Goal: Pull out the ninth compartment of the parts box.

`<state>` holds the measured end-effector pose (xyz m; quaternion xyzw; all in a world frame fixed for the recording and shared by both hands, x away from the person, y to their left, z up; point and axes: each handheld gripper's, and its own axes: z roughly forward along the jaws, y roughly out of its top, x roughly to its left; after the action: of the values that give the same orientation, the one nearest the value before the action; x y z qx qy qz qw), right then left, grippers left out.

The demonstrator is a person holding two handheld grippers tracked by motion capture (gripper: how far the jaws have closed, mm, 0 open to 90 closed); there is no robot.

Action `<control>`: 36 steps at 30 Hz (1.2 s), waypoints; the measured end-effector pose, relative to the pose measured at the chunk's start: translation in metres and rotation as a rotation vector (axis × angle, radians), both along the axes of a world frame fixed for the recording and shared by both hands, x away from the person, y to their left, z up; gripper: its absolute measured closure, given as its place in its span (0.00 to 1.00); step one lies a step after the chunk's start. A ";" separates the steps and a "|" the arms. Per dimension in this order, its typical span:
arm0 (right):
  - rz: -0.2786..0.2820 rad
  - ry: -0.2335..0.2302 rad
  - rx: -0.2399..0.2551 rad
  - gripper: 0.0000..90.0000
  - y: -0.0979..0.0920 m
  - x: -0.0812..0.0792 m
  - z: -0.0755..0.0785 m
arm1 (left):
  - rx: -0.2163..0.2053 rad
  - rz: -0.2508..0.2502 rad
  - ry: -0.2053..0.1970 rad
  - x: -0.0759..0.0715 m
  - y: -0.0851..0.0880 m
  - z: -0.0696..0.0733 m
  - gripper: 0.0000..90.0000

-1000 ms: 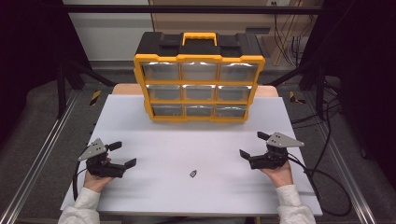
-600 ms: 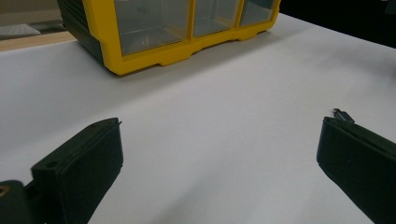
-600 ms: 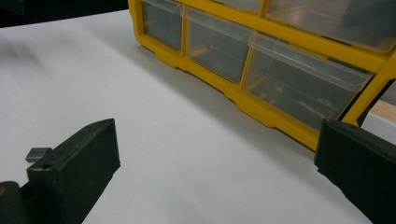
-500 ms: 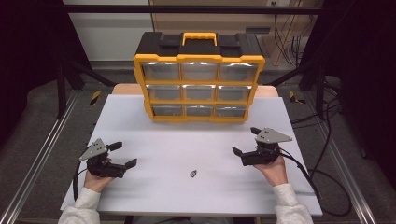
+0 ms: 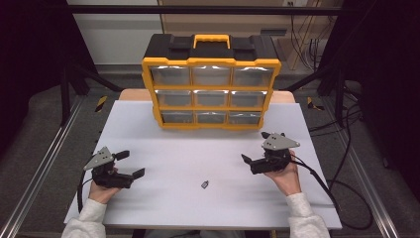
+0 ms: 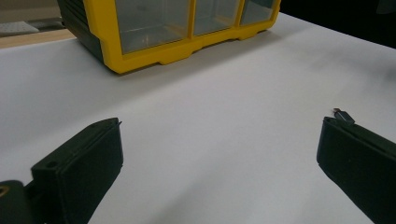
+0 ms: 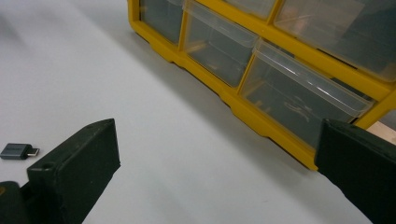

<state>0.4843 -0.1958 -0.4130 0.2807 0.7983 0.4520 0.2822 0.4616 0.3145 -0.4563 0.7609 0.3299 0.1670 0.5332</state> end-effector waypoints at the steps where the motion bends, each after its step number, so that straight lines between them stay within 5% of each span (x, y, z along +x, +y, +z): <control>1: 0.001 -0.004 -0.012 0.00 0.001 0.001 0.001 | 0.002 0.000 0.000 0.000 0.000 0.000 0.00; 13: 0.006 -0.042 -0.104 0.01 0.015 0.011 0.017 | 0.006 0.004 -0.002 0.000 0.000 0.000 0.00; 28: -0.003 -0.053 -0.218 0.01 0.023 0.022 0.020 | 0.014 0.004 0.000 0.000 -0.001 0.000 0.00; 36: 0.006 -0.078 -0.330 0.02 0.033 0.027 0.022 | 0.014 0.005 -0.002 0.000 -0.001 0.000 0.00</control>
<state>0.5111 -0.1625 -0.3907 0.2105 0.8508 0.3264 0.3539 0.4618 0.3137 -0.4566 0.7636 0.3302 0.1714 0.5277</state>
